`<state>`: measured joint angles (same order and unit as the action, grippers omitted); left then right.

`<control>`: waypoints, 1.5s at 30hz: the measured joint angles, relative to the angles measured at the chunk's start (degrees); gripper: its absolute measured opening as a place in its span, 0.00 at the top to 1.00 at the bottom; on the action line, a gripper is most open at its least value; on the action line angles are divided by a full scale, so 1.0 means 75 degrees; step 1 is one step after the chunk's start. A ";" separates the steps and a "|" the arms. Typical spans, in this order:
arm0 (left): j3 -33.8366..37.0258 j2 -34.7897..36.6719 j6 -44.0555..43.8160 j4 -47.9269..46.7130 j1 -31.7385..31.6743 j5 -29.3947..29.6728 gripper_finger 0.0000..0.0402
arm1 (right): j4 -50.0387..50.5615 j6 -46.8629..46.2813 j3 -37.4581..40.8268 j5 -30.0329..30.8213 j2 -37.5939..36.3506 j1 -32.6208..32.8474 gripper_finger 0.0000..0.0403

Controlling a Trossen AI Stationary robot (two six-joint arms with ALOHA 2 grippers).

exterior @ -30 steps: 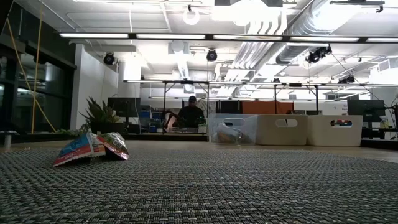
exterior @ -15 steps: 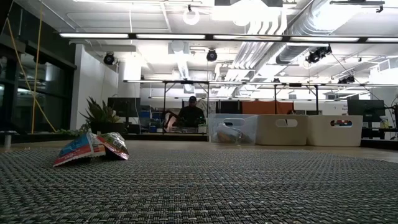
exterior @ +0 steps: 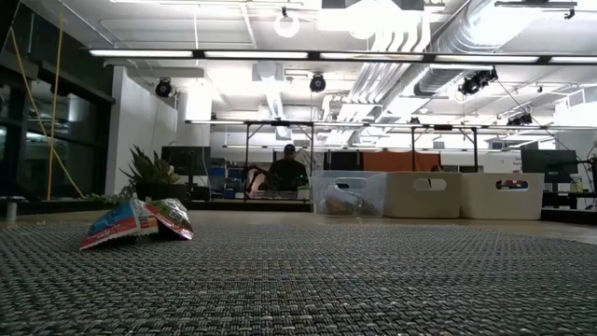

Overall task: Pick and place Granola Bars by type
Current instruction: Put the blue granola bar into the white bin

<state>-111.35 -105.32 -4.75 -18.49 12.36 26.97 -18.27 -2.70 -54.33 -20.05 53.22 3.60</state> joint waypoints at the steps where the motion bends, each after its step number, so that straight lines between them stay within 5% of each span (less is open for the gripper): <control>1: 0.0000 0.0000 0.0000 -0.0130 0.0000 0.0098 0.37 | 0.0001 0.0003 0.0000 -0.0003 -0.0027 -0.0040 0.90; 6: 0.0000 0.0000 -0.0342 -0.1362 0.0015 0.0977 0.33 | 0.0163 0.0012 -0.0005 0.0009 -0.0195 -0.0238 0.90; 11: 0.0000 0.0000 -0.1937 -0.3826 0.0017 0.1719 0.32 | 0.0647 0.0037 -0.0009 0.0393 -0.0341 -0.0520 0.90; 22: 0.0039 0.0000 -0.5264 -0.8025 0.0190 0.0650 0.32 | 0.2512 0.0174 -0.0009 0.2865 -0.0427 -0.1787 0.91; 38: 0.3502 -0.0003 -0.7993 -0.7329 0.1475 -0.0432 0.32 | 0.5340 -0.1597 -0.0009 0.5866 -0.0334 -0.5098 0.92; 45: 0.4403 -0.0003 -0.8741 -0.6806 0.1810 -0.0960 0.32 | 0.6063 -0.1845 -0.0009 0.5742 0.0205 -0.6524 0.90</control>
<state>-78.33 -105.34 -70.31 -69.53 25.94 19.78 27.20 -16.53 -54.39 23.01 54.76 -45.33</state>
